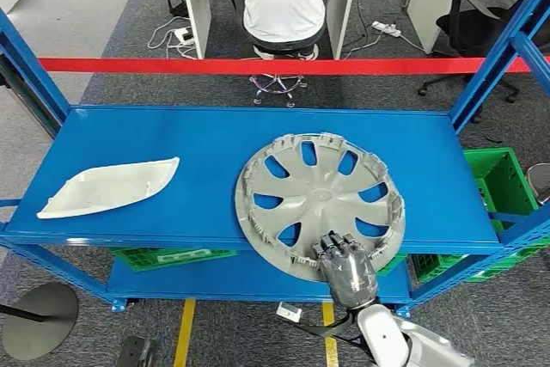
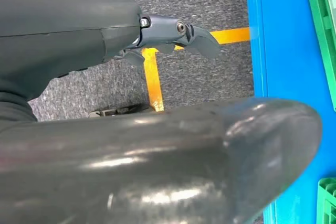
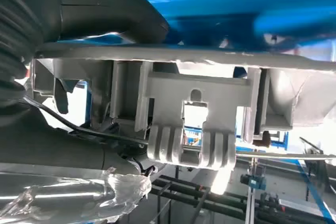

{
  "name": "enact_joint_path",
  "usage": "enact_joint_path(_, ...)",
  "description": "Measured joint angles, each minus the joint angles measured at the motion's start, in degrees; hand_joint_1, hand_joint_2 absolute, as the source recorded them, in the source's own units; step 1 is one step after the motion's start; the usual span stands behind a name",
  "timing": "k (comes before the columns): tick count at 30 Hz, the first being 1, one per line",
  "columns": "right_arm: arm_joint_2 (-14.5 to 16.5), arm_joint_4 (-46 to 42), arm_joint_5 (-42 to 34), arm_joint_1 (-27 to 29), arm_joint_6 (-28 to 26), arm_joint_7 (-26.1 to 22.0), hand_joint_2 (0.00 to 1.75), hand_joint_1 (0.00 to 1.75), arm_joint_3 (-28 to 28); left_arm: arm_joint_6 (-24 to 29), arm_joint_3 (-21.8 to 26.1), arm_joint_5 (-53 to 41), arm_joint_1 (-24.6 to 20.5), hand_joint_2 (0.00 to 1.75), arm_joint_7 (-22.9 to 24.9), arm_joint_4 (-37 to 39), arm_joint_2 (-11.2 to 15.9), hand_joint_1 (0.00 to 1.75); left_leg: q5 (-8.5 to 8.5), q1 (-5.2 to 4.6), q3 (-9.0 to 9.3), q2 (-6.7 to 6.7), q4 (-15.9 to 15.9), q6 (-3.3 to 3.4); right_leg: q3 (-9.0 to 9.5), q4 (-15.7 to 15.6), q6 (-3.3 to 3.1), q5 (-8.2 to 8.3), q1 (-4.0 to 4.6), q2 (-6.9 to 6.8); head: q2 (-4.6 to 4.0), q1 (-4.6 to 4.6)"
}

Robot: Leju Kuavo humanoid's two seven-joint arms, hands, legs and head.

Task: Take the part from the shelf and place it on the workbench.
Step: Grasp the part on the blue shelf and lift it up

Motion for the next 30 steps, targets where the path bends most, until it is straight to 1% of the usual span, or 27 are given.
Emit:
enact_joint_path(2,-0.01,-0.87,0.0,0.53,0.0,-1.28,1.75,1.75,-0.35,0.0,0.09,0.02,0.02,0.0,-0.02,0.0,0.0,0.0,0.0,0.0,0.0,0.0,0.0,0.0,-0.05,0.0,-0.02,-0.02,0.0,0.0,0.0,0.0)
enact_joint_path(5,-0.01,-3.42,0.01,2.25,0.0,-4.98,1.75,1.75,-1.91,0.0,0.43,0.05,0.07,0.0,-0.09,0.0,-0.02,0.0,0.0,0.0,-0.04,0.0,-0.01,0.0,-0.07,0.0,-0.03,-0.03,0.0,0.0,0.0,0.01)
enact_joint_path(8,-0.01,-5.48,0.01,3.71,0.0,-7.58,1.75,1.75,-3.58,0.01,0.66,0.05,0.08,0.0,-0.12,0.0,-0.02,0.0,0.0,0.0,-0.07,-0.01,-0.01,0.0,-0.08,0.0,-0.03,-0.03,0.0,-0.03,0.0,0.01)
enact_joint_path(12,0.04,-8.96,-0.02,6.4,0.0,-13.61,1.75,1.75,-7.6,0.32,0.86,-0.03,0.15,0.0,-0.52,0.0,-0.03,0.0,0.0,-0.01,-0.13,-0.03,-0.01,0.0,0.0,0.0,-0.03,-0.02,0.0,-0.04,0.0,0.0)
enact_joint_path(14,0.14,-10.56,-0.01,7.61,0.0,-15.83,1.75,1.75,-9.87,0.67,0.87,-0.23,0.16,0.0,-1.03,0.0,-0.04,0.0,0.0,-0.01,-0.14,-0.03,-0.01,0.0,0.02,0.0,-0.03,-0.02,0.0,-0.04,0.0,0.0)
enact_joint_path(16,0.22,-11.75,0.0,8.42,0.0,-16.84,1.75,1.75,-11.57,0.89,0.88,-0.38,0.16,0.0,-1.28,0.0,-0.07,0.0,0.0,-0.01,-0.14,-0.03,-0.01,0.0,0.02,0.0,-0.03,-0.02,0.0,-0.05,0.0,0.0)
enact_joint_path(22,0.31,-13.52,-0.02,9.62,0.0,-17.45,1.75,1.75,-14.23,0.94,0.9,-0.44,0.17,0.0,-1.41,0.0,-0.15,0.0,0.0,-0.01,-0.14,-0.03,-0.01,0.0,-0.01,0.0,-0.03,-0.02,0.0,-0.05,0.0,-0.01)
enact_joint_path(24,0.41,-13.88,-0.02,10.19,0.01,-18.99,1.75,1.75,-15.22,0.94,0.9,-0.5,0.17,0.0,-1.75,0.0,-0.17,0.0,0.0,-0.01,-0.14,-0.03,-0.01,0.0,-0.01,0.0,-0.03,-0.02,0.0,-0.05,0.0,-0.01)
enact_joint_path(28,1.03,-14.39,-0.02,11.86,0.0,-23.72,1.75,1.75,-18.47,1.08,0.9,-0.97,0.15,0.0,-2.35,0.0,-0.18,0.0,0.0,-0.01,-0.14,-0.03,-0.01,0.0,0.0,0.0,-0.03,-0.02,0.0,-0.04,0.0,0.0)
enact_joint_path(30,1.32,-14.43,-0.01,12.49,0.0,-24.96,1.75,1.75,-19.88,1.11,0.9,-1.0,0.14,0.0,-2.33,0.0,-0.2,0.0,0.0,-0.01,-0.14,-0.03,-0.01,0.0,-0.01,0.0,-0.03,-0.03,0.0,-0.05,0.0,0.0)
